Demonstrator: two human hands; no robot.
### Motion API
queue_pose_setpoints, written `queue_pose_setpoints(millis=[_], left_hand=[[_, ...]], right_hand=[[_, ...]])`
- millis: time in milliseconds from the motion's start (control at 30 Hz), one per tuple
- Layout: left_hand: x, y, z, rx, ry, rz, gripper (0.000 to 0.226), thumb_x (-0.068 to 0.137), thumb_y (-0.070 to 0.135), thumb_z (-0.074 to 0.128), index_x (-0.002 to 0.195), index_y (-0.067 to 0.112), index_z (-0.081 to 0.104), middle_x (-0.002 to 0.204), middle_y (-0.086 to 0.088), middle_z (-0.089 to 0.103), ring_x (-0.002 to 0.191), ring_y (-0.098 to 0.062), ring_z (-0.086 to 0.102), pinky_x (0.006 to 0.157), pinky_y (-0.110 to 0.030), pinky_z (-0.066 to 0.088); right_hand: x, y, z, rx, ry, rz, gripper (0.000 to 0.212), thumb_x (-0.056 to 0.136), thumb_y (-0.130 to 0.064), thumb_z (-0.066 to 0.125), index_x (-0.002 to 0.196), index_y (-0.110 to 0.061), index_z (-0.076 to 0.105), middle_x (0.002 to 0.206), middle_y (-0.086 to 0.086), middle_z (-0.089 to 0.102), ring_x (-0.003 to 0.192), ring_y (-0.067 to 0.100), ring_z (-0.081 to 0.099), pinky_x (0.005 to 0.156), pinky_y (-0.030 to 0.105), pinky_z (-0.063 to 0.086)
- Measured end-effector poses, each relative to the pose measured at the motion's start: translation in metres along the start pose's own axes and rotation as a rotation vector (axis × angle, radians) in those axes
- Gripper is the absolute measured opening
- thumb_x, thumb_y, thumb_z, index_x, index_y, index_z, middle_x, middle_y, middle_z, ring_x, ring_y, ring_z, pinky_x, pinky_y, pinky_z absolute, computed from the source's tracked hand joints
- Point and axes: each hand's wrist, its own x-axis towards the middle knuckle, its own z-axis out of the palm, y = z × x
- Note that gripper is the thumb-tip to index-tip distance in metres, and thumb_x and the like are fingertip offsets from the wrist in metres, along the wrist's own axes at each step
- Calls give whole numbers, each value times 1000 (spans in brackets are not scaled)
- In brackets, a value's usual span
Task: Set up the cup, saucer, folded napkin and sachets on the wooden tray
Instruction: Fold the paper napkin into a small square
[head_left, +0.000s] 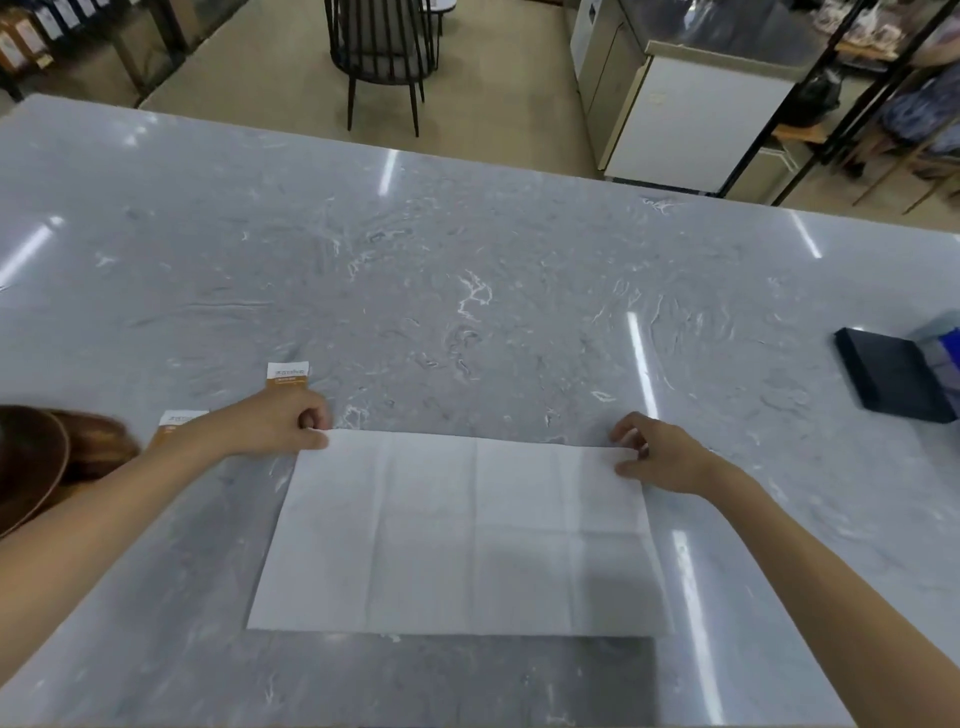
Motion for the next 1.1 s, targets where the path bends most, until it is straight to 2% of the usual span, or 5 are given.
queue_pose_setpoints(millis=[233, 400, 533, 767, 1100], left_hand=[[-12, -4, -8, -198, 73, -18, 17, 85, 9, 79, 76, 21, 70, 73, -1, 75, 56, -14, 70, 58, -18, 54], [-22, -9, -21, -244, 209, -15, 23, 82, 20, 82, 83, 42, 77, 82, 14, 78, 76, -4, 73, 77, -24, 56], [-26, -1, -35, -297, 237, -1, 10, 77, 43, 84, 87, 45, 81, 87, 22, 79, 84, 2, 73, 81, -22, 57], [-29, 26, -65, -255, 339, 40, 20, 80, 27, 85, 84, 47, 82, 86, 26, 78, 84, 11, 70, 71, -1, 47], [-61, 65, -111, -113, 483, 59, 15, 83, 20, 83, 95, 28, 84, 90, 15, 80, 84, 1, 72, 75, -19, 52]], right_hand=[[0, 0, -19, 54, -146, -47, 14, 84, -23, 82, 79, -26, 69, 78, -10, 62, 70, 7, 56, 66, 17, 42], [-9, -1, -50, 254, -164, -48, 25, 77, -46, 86, 87, -24, 79, 61, -12, 62, 56, 1, 54, 50, 13, 38], [-16, -3, -72, 320, -140, -58, 20, 76, -38, 89, 87, -22, 81, 75, -1, 78, 68, 7, 70, 49, 14, 40], [-37, -7, -99, 431, -121, -105, 28, 78, -42, 86, 100, -25, 84, 100, 3, 82, 98, 14, 78, 89, 19, 59], [-70, -18, -136, 308, 164, -242, 34, 60, -62, 84, 81, -34, 84, 75, -7, 79, 69, 2, 73, 52, 13, 52]])
